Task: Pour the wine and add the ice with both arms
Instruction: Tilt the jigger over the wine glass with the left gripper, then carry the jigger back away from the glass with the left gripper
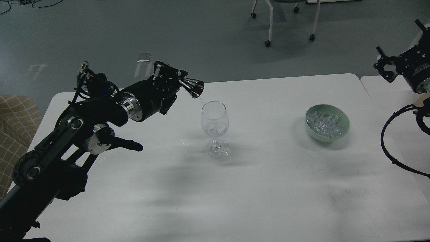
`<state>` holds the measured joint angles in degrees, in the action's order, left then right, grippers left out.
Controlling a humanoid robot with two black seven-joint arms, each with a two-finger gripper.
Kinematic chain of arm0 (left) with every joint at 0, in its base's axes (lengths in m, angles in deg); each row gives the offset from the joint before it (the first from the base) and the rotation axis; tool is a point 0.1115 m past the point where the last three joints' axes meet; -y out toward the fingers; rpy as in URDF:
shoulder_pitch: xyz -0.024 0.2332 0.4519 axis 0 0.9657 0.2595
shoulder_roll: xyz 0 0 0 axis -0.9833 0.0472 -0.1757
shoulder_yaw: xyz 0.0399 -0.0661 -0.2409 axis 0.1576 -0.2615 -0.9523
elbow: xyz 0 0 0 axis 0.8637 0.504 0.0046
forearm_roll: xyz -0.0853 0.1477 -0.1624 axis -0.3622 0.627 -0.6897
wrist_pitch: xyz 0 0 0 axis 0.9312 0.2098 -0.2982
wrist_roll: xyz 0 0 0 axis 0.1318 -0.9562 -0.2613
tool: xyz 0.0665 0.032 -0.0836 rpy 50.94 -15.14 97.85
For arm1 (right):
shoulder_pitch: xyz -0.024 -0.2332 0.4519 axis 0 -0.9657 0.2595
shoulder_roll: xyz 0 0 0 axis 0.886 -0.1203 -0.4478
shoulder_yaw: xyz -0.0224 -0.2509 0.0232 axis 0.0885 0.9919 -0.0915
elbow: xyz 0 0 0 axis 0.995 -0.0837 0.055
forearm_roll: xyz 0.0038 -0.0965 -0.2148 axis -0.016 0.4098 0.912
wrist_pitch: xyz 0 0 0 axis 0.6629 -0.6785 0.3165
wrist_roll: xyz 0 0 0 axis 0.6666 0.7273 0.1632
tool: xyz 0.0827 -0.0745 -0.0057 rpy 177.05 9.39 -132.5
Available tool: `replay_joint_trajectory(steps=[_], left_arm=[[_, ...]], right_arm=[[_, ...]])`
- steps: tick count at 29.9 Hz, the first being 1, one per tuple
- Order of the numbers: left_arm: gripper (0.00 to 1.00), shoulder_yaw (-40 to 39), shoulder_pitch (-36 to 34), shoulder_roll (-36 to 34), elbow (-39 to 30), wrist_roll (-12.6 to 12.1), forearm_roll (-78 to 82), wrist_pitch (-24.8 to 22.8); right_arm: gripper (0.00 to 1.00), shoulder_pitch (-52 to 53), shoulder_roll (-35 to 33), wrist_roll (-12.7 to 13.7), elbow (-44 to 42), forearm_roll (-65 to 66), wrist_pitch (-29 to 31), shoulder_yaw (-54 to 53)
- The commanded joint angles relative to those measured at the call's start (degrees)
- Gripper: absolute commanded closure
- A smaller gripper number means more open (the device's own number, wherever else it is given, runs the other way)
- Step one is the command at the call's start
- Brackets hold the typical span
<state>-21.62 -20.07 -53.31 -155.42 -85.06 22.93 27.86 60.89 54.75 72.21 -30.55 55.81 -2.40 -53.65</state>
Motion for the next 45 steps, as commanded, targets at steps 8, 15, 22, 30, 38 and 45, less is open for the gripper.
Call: replay_joint_trajectory(steps=[8,15,22,30,38,45], left_arm=[[1.00,0.00,0.23,-0.30,-5.24,0.00,5.82,-0.71],[1.00,0.00,0.23,-0.30,-7.27,0.00,8.02,-0.71],[1.00,-0.09,0.32,-0.74,-8.77,0.00,14.78,-2.65],[1.00,0.00,0.15,-0.57,-8.68,0.00,16.28,-2.82],[1.00,-0.09,0.59,-0.30,-8.86,0.00,18.13,-3.00],[1.00,-2.63,2.33,-0.48,-8.51,0.00,15.77,-2.82]], right_arm=[[0.00,-0.13,-0.09,0.00,0.09,0.00,0.00,-0.39],[0.00,-0.39,-0.62,0.00,0.09,0.00,0.00,-0.48],[0.00,-1.10,-1.06,0.00,0.09,0.00,0.00,-0.39],[0.00,-1.18,-1.15,0.00,0.53,0.09,0.00,-0.65],[0.00,-2.06,-1.15,-0.08,0.62,0.00,0.00,-0.74],[0.00,-2.85,-2.90,0.00,0.62,0.00,0.00,-0.92]])
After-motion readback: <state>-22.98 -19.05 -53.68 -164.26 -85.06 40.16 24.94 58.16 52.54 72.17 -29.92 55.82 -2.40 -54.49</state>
